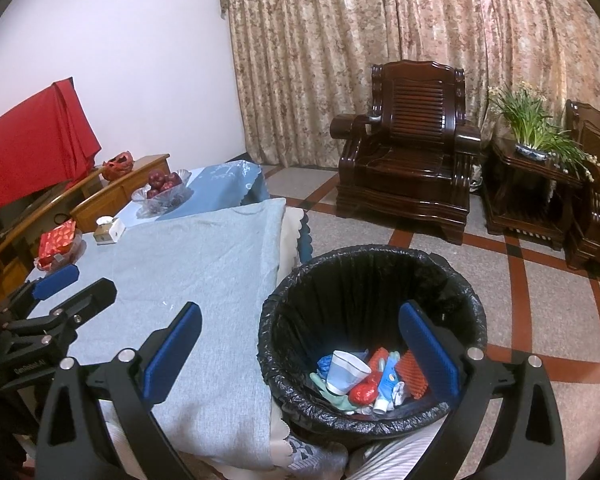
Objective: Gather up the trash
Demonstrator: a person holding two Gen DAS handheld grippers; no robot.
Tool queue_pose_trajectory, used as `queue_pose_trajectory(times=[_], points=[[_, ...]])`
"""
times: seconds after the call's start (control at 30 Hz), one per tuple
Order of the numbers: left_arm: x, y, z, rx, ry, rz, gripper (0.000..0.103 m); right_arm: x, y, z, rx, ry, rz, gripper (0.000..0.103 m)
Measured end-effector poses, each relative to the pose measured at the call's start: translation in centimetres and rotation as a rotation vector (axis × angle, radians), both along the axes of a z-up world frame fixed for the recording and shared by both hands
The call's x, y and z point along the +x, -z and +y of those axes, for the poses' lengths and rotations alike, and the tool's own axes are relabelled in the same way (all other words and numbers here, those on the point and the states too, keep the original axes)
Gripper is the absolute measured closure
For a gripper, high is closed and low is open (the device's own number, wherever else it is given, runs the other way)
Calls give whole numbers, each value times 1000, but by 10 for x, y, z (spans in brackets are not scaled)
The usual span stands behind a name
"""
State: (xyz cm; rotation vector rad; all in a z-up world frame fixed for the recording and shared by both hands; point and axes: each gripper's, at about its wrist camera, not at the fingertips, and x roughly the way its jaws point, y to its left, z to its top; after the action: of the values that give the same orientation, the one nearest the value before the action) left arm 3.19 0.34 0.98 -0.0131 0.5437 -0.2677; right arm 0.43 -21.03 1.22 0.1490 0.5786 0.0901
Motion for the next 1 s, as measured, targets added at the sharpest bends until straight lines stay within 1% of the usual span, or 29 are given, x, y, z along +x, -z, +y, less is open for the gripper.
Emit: queue_pose_trajectory(times=[1.0], points=[[-1,0,-1,1,0,1,7,0,0,3,-2,0,2,6]])
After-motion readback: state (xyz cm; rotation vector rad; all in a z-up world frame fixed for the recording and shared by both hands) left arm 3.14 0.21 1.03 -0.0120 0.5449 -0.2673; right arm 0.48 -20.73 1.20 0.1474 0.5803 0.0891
